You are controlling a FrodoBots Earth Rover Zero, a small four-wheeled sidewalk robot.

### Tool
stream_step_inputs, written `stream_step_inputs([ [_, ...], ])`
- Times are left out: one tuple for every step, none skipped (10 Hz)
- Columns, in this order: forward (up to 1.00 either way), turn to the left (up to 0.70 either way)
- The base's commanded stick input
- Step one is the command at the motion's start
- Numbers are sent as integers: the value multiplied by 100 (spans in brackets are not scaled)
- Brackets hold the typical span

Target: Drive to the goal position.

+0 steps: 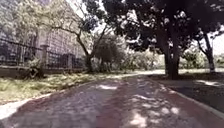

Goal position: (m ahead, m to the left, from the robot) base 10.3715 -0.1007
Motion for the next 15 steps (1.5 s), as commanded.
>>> stream_step_inputs([
  [70, -30],
  [70, -35],
  [70, -35],
  [70, -35],
  [70, -35],
  [70, -35],
  [70, -35],
  [70, -35],
  [70, -35],
  [70, -35],
  [70, -21],
  [70, -6],
  [70, 0],
  [70, 0],
  [70, 0],
])
